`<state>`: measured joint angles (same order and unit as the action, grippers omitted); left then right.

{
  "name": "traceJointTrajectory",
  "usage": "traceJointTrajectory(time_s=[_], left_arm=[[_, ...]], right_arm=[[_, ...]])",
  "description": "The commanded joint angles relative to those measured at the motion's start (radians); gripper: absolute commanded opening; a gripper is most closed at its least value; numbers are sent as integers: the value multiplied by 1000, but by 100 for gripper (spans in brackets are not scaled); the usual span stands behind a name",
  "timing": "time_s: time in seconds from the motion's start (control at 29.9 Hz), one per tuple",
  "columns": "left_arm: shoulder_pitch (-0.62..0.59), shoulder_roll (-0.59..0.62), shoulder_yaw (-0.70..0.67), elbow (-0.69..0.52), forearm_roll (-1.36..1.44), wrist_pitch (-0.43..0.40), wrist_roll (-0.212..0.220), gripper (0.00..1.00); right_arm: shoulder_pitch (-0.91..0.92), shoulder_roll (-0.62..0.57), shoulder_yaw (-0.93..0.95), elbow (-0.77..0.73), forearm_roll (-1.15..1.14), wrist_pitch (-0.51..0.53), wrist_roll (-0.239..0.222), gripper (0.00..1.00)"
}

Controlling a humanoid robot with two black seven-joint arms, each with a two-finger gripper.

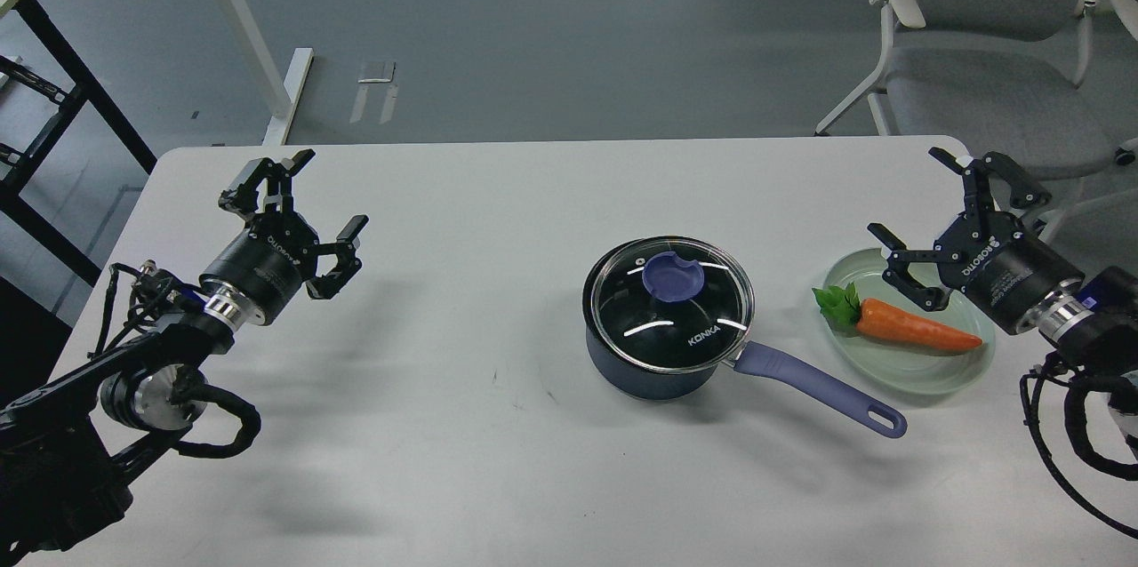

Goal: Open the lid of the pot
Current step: 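Move the right gripper down onto the purple pot handle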

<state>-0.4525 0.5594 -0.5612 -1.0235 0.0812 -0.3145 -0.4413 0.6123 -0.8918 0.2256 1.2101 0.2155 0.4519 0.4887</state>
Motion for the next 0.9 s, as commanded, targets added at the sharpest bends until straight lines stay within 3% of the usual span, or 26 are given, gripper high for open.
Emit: traceJointTrajectory(time_s=[0.0,0.23,0.37,0.47,0.67,0.87], left_arm=[[0,0,-17,-1,2,3,0,99],[0,17,-13,6,0,-3,1,99],[0,42,-17,23,-11,-58,-47,99],[-2,62,-8,26,3,-84,-47,99],[-3,66,-2,23,5,-138,-47,99],[-3,69,0,16,8,-140,-47,99]], right_arm=[[-5,-13,0,0,-2,1,0,100],[12,-41,3,9,-34,-6,0,100],[73,-133,12,60,-206,-12,0,100],[136,-208,9,136,-350,-24,0,100],[280,-337,4,302,-874,-84,0,100],[349,-335,1,364,-1371,-88,0,100]])
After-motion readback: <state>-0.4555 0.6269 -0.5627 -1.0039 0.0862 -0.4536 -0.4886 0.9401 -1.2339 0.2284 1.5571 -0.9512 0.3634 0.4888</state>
